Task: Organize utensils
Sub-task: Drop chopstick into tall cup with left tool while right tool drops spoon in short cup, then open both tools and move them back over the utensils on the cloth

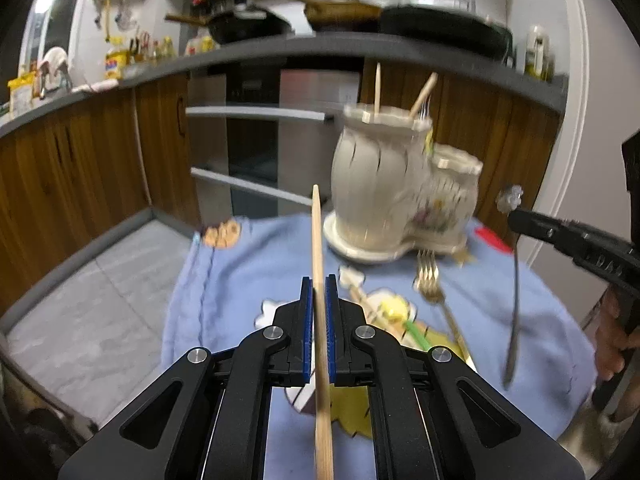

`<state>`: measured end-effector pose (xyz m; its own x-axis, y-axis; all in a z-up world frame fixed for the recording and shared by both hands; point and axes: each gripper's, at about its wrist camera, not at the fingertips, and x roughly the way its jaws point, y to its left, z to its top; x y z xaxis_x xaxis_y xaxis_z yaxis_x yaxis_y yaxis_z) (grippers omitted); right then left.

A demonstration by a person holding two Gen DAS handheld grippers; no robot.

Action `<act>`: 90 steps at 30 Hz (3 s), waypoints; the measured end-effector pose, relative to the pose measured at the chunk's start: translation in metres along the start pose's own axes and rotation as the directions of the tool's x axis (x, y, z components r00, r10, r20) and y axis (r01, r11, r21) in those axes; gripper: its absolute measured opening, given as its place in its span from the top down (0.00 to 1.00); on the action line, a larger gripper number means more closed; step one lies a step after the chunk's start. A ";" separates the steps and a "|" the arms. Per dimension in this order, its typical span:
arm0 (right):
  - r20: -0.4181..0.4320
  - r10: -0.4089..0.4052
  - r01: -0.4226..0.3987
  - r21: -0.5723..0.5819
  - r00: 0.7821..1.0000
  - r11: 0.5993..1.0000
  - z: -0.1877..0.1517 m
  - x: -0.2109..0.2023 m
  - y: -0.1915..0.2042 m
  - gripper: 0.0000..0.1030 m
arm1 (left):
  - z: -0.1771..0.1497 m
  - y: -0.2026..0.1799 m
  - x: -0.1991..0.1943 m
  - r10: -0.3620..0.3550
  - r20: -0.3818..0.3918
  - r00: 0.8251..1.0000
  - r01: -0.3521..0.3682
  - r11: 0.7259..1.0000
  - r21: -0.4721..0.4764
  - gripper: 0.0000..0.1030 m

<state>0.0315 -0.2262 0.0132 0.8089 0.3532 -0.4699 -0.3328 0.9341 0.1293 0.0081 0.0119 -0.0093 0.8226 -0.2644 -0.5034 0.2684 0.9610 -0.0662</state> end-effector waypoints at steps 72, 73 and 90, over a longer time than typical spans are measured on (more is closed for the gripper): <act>0.198 -0.194 0.199 -0.004 0.961 0.980 0.081 0.078 -0.057 0.61 | 0.094 -0.032 0.061 -0.025 0.297 0.954 0.008 0.998 0.057 0.68; 0.204 -0.191 0.194 0.004 0.960 0.981 0.080 0.077 -0.057 0.58 | 0.094 -0.032 0.060 -0.021 0.295 0.955 0.005 0.999 0.053 0.66; 0.211 -0.213 0.193 0.113 0.954 0.975 0.048 0.018 -0.052 0.05 | 0.055 -0.008 0.019 0.045 0.248 0.968 -0.039 0.999 -0.027 0.15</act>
<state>0.0863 -0.2661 0.0402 0.9449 0.1486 -0.2916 -0.1136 0.9845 0.1335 0.0492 -0.0053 0.0291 0.9324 -0.2329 -0.2765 0.2224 0.9725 -0.0694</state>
